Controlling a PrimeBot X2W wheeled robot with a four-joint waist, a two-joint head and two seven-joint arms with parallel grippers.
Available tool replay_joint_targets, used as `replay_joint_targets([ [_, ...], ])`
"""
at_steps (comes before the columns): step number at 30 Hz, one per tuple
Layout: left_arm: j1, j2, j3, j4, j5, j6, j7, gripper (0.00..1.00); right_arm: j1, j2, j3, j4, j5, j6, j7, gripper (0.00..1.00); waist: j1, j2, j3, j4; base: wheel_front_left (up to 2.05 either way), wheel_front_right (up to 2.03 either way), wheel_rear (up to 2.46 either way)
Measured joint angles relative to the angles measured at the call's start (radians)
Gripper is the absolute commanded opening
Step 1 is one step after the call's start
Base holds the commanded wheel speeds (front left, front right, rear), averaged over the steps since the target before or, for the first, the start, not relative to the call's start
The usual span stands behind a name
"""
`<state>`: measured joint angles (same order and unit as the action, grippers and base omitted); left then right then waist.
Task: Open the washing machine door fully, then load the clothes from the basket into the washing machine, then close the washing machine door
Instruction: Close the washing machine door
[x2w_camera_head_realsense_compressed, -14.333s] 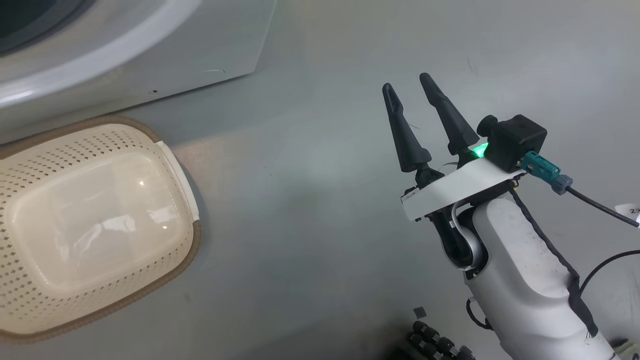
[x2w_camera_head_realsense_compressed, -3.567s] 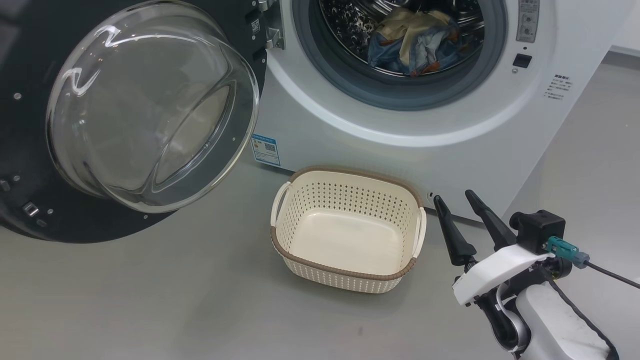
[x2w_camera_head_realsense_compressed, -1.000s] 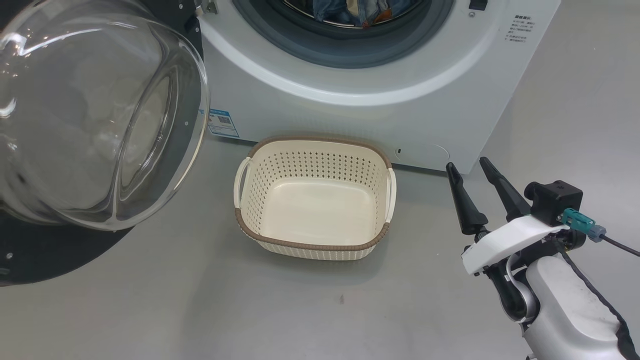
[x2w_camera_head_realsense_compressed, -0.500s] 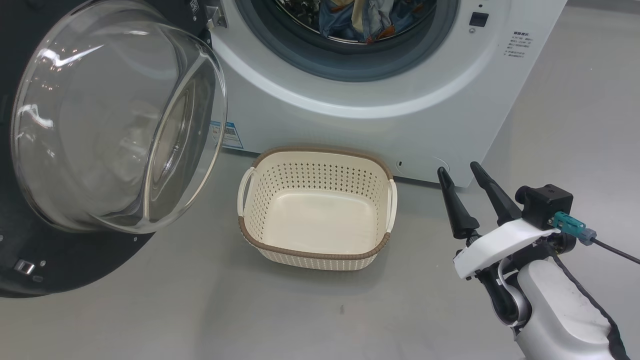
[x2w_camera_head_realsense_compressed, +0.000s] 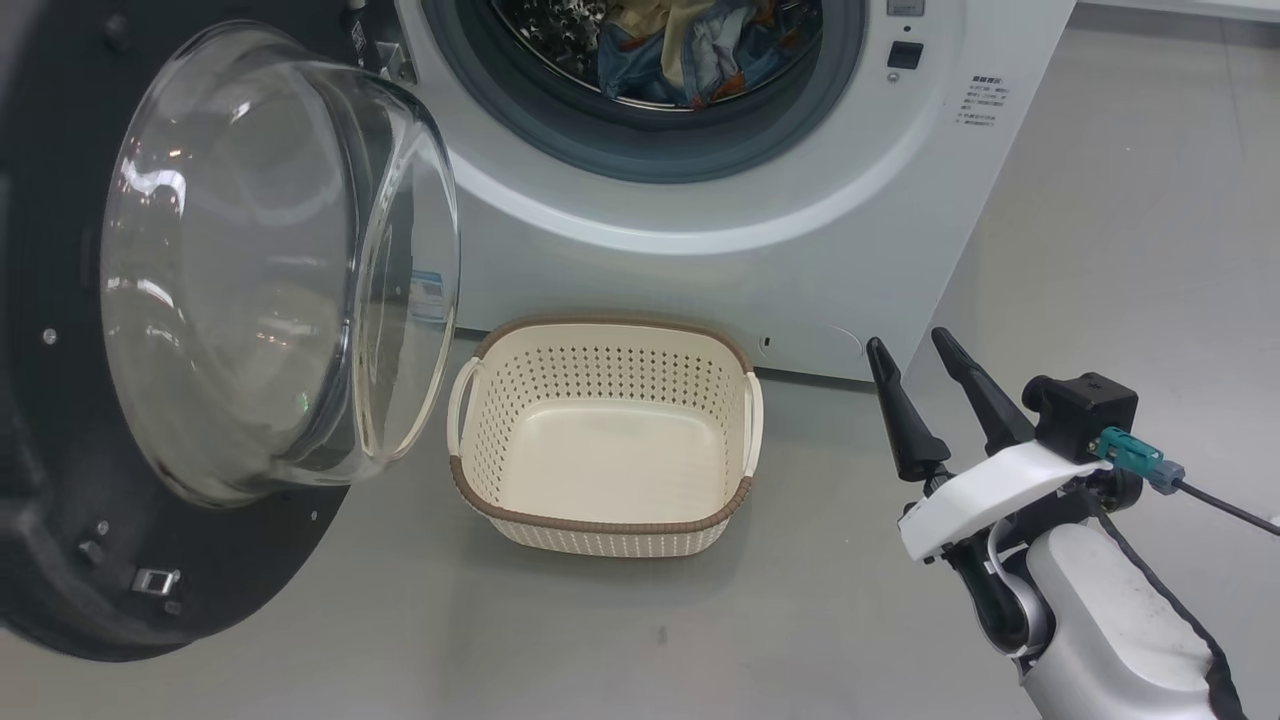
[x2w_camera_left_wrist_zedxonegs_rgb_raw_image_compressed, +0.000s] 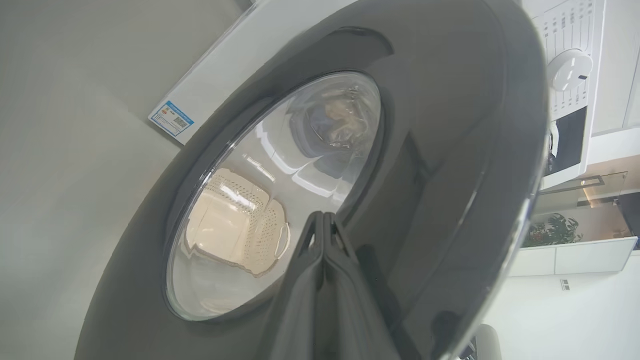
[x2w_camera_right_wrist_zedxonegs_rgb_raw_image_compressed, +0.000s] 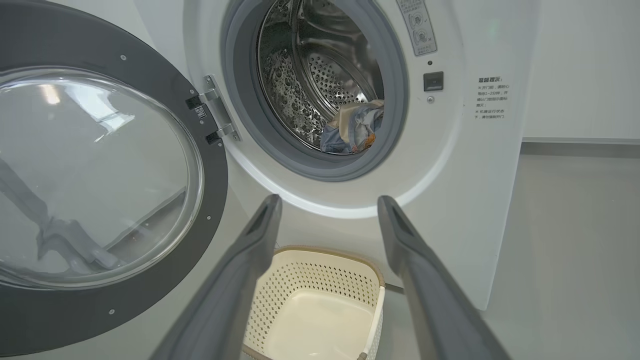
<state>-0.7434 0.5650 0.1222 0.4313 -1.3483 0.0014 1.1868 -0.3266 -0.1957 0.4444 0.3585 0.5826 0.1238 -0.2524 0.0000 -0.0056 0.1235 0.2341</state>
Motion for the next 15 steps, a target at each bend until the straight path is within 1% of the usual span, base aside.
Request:
replay_joint_targets([
  [6, 0.002, -0.015, -0.017, -0.057, -0.018, 0.000, 0.035, 0.00, 0.021, 0.008, -0.001, 0.002, 0.006, 0.000, 0.000, 1.00, 0.0000, 0.0000, -0.018, -0.021, 0.00, 0.00, 0.00],
  [7, 0.002, -0.027, -0.019, -0.073, -0.041, 0.000, 0.046, 0.00, 0.023, 0.008, -0.002, 0.003, 0.009, 0.000, 0.000, 1.00, 0.0000, 0.0000, -0.025, -0.029, 0.00, 0.00, 0.00],
  [9, 0.005, -0.043, -0.023, -0.088, -0.050, 0.002, 0.059, 0.00, 0.027, 0.008, -0.002, 0.004, 0.009, 0.000, 0.000, 1.00, 0.0000, 0.0000, -0.034, -0.037, 0.00, 0.00, 0.00],
  [15, 0.030, -0.073, -0.025, -0.128, -0.098, 0.030, 0.091, 0.00, 0.037, 0.014, 0.005, 0.006, 0.009, 0.000, 0.000, 1.00, 0.0000, 0.0000, -0.056, -0.067, 0.00, 0.00, 0.00],
])
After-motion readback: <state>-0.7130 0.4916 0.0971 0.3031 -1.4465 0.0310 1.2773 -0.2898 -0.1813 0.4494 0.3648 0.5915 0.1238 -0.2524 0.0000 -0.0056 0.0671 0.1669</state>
